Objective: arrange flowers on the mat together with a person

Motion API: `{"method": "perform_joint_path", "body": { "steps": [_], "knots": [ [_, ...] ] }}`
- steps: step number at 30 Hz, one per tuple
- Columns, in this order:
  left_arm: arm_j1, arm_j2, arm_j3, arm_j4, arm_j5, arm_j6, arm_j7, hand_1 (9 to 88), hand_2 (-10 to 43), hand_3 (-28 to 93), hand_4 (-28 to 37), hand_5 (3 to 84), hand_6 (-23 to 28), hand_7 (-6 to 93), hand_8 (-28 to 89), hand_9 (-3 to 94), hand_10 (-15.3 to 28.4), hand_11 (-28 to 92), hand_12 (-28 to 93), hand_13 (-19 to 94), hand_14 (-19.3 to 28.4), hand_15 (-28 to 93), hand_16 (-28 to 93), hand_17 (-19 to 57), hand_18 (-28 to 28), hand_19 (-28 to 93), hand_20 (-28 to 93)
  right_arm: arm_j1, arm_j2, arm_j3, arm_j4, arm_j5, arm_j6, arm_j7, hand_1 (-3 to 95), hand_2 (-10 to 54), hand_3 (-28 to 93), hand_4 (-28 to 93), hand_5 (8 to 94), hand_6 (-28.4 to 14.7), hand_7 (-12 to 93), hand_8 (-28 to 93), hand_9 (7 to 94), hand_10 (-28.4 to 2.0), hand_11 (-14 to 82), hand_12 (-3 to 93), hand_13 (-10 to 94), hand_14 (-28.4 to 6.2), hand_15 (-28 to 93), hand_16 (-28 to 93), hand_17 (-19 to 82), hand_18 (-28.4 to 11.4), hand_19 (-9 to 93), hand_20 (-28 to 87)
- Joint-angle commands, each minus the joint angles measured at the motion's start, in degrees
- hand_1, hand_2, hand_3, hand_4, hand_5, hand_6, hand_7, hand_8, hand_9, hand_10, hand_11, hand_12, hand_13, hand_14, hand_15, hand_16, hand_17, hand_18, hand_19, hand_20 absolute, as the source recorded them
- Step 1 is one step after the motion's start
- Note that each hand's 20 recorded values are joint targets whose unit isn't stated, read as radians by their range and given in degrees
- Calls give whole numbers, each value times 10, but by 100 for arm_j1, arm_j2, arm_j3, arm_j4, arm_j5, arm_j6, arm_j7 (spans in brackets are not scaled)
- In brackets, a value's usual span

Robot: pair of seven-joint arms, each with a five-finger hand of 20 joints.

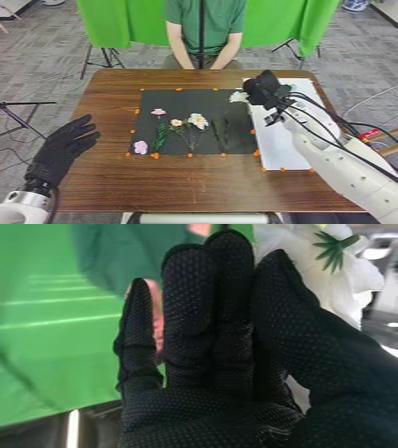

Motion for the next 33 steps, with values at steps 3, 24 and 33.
{"method": "perform_joint_path", "body": {
  "steps": [3, 24, 33],
  "knots": [
    [47, -50, 15, 16, -16, 27, -84, 281, -5, 695, -252, 332, 47, 174, -90, 294, 120, 193, 181, 250, 159, 307, 2, -66, 217, 467, 74, 255, -458, -474, 199, -478, -407, 14, 487, -70, 781, -283, 642, 50, 523, -46, 826, -51, 184, 490, 707, -28, 521, 353, 207, -151, 521, 366],
    [2, -10, 18, 44, -24, 12, -90, 279, -2, 693, -252, 333, 50, 171, -89, 296, 122, 192, 179, 251, 162, 311, 1, -67, 219, 469, 73, 559, -644, -1057, 678, -576, -58, 650, 435, -83, 793, -283, 591, 43, 509, -31, 765, -59, 209, 467, 658, -37, 531, 331, 192, -154, 525, 366],
    [10, -19, 21, 44, -20, 5, -82, 279, -1, 691, -253, 332, 50, 170, -88, 295, 123, 191, 179, 250, 162, 306, 1, -68, 219, 469, 73, 443, -565, -862, 411, -665, -437, 493, 391, -89, 807, -283, 557, 34, 473, -42, 684, -71, 293, 368, 620, -50, 545, 256, 174, -162, 526, 363]
  ]
}}
